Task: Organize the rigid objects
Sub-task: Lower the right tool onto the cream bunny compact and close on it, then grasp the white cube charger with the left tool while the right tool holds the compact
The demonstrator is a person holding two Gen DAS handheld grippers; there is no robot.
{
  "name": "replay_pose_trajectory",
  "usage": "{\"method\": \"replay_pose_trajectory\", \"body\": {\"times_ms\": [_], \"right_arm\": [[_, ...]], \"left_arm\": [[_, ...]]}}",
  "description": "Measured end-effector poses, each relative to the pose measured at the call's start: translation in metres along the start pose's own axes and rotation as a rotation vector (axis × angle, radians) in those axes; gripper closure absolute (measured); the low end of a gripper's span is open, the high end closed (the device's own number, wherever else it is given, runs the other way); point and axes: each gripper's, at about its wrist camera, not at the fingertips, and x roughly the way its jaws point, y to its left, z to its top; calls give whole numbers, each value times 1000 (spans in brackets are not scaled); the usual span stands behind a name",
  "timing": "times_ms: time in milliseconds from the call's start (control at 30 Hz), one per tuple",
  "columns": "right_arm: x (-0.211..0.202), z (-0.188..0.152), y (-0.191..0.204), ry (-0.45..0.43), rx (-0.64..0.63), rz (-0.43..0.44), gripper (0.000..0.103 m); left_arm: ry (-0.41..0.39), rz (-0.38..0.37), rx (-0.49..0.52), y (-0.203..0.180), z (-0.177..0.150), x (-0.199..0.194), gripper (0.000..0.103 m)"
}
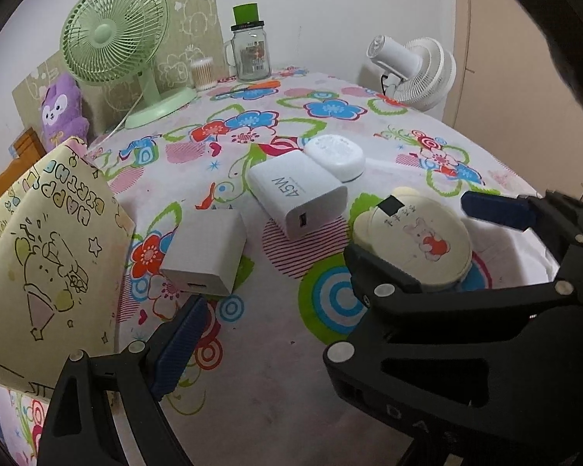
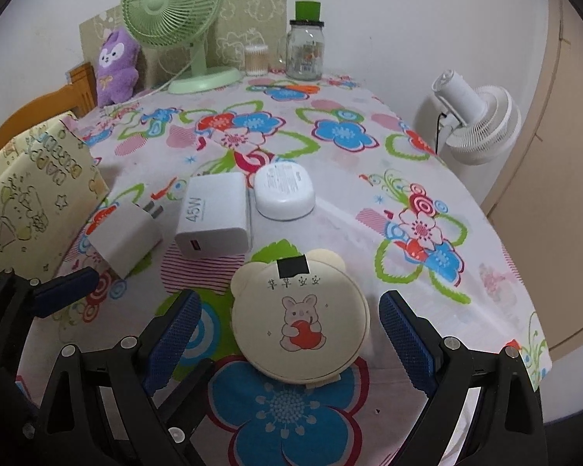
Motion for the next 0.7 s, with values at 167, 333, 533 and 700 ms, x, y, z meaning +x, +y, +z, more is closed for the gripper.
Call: {"method": "replay_pose_trajectory", "body": {"times_ms": [167, 333, 533, 700], "right_arm": [[6, 0, -2, 13, 19, -1, 18], [10, 2, -4, 34, 18, -4, 24], [7, 6, -5, 35, 6, -14, 26], [-2, 12, -11, 10, 24, -19, 26]], "left_arm": [[6, -6, 1, 0, 1, 0, 9], [6, -7, 19, -2, 2, 0, 12], [-6, 36, 28, -2, 8, -2, 20], [-14, 30, -3, 7, 16, -5, 22]]}}
